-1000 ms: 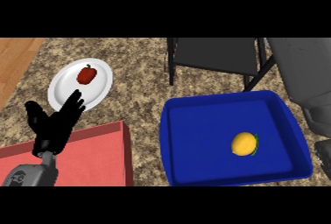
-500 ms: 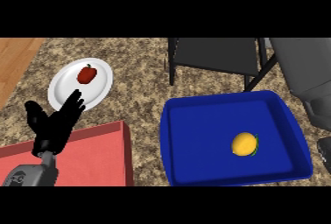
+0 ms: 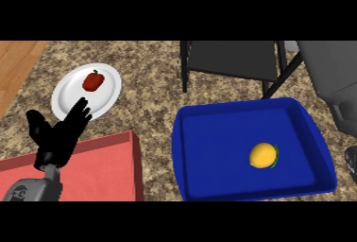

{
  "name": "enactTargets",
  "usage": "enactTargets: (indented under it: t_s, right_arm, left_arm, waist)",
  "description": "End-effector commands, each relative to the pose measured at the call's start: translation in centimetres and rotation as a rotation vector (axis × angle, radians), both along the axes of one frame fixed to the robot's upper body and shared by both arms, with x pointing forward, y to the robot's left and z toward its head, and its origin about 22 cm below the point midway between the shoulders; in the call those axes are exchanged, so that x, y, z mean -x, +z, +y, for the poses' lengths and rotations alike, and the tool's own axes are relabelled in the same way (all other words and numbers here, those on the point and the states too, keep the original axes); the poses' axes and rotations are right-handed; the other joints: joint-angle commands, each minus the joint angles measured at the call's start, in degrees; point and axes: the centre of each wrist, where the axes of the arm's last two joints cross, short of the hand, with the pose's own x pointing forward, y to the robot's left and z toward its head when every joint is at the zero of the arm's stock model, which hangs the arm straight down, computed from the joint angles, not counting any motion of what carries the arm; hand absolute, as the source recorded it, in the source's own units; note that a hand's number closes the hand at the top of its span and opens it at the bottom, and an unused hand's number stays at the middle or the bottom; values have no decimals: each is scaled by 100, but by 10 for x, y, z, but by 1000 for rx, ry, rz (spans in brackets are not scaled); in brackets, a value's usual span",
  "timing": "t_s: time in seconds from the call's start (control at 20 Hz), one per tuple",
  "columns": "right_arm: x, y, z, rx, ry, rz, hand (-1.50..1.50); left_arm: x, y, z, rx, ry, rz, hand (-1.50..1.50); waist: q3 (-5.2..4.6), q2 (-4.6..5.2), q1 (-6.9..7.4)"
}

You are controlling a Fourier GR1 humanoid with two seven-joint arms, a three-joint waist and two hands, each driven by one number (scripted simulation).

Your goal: Pick the sweet potato from the tray and place it in the tiered shelf

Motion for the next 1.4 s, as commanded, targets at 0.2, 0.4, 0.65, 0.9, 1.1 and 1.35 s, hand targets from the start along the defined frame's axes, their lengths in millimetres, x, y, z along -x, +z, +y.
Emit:
enactTargets:
  t_s: [0.2,0.4,0.65,0.9,1.1,1.35]
  right_arm:
    - [-1,9,-12,-310,-35,-108,-150]
    - [-1,3,-9,-450,-12,-174,-150]
    - [7,37,-18,-606,-56,-266,-150]
    - [10,45,-66,-551,-211,-393,-150]
    - [15,35,-99,-600,-338,-411,-150]
    - [35,45,-153,-687,-362,-442,-150]
  left_arm:
    - [22,-28,8,6,12,126,0]
    - [16,-34,-8,27,9,134,0]
    - [24,-36,-1,25,31,115,0]
    - [22,-30,5,14,32,127,0]
    - [17,-24,-2,17,56,139,0]
    - [20,-34,16,7,71,142,0]
  waist:
    - [-82,52,50]
    - [-82,59,0]
    - [-86,17,-45]
    - [-87,31,-58]
    - [-82,-29,-214]
    - [-82,-21,-248]
